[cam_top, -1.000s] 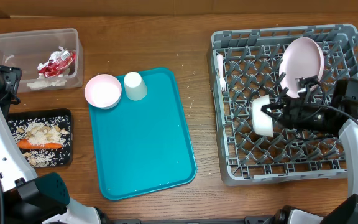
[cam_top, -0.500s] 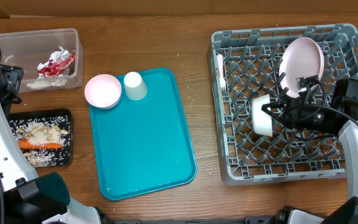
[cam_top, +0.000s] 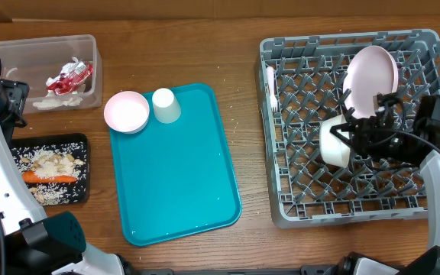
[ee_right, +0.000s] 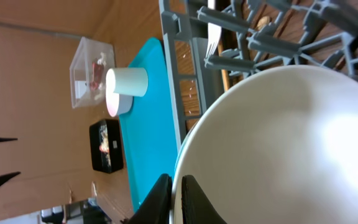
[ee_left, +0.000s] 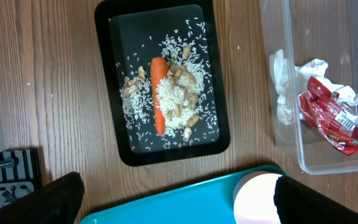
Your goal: Sort waste into correct bins and load items into the dishwasher rack
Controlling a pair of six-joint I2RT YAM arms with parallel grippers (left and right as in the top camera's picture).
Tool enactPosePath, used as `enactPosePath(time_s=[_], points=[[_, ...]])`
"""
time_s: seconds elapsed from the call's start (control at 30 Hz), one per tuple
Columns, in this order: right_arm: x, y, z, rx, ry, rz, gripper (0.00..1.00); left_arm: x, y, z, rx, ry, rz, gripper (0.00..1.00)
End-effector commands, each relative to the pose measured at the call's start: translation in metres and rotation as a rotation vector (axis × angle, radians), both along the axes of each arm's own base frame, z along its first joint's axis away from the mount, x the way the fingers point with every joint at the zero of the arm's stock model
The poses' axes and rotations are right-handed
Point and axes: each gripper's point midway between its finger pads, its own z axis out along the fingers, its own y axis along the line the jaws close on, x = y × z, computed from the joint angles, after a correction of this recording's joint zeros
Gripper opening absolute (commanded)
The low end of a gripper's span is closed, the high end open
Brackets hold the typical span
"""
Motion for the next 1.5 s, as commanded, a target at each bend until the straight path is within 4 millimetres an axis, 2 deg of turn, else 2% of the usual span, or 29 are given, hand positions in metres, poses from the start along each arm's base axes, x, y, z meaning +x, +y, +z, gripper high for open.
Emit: enactPosePath(time_s=[0.0,0.13,0.2,0.63,0.93,1.0,1.07,1.13,1.27,1.47], points=[[-0.001,-0.028,-0.022,-0.093,0.075,-0.094,0.08,0.001,0.001,-0.003,0.012,0.013,0.015,1.0],[0.005,-0.005,0.014,0.124,-0.041,-0.028,0.07,0.001,0.001,-0.003,0.012,0.013,0.015,1.0],[0.005,0.0,0.024,0.178,-0.074,-0.008,0.07,0.001,0.001,-0.003,0.012,0.013,0.015,1.0],[0.005,0.0,0.017,0.175,-0.05,-0.006,0.07,0.001,0.001,-0.002,0.012,0.013,0.015,1.0],[0.003,0.004,0.001,0.211,-0.065,0.004,0.07,0.001,0.001,-0.003,0.012,0.013,0.015,1.0],[0.005,0.007,0.008,0.255,-0.109,0.024,0.07,0.001,0.001,-0.003,0.012,0.013,0.015,1.0],[0.009,0.012,0.03,0.362,-0.165,0.047,0.06,0.0,0.001,-0.003,0.012,0.014,0.015,1.0],[0.012,0.012,0.04,0.401,-0.188,0.056,0.05,0.001,0.001,-0.003,0.012,0.013,0.015,1.0],[0.015,0.01,0.034,0.377,-0.168,0.034,0.04,0.001,0.001,-0.003,0.012,0.013,0.015,1.0],[0.009,0.003,0.003,0.25,-0.058,-0.026,0.04,0.001,0.001,-0.003,0.012,0.013,0.015,1.0]])
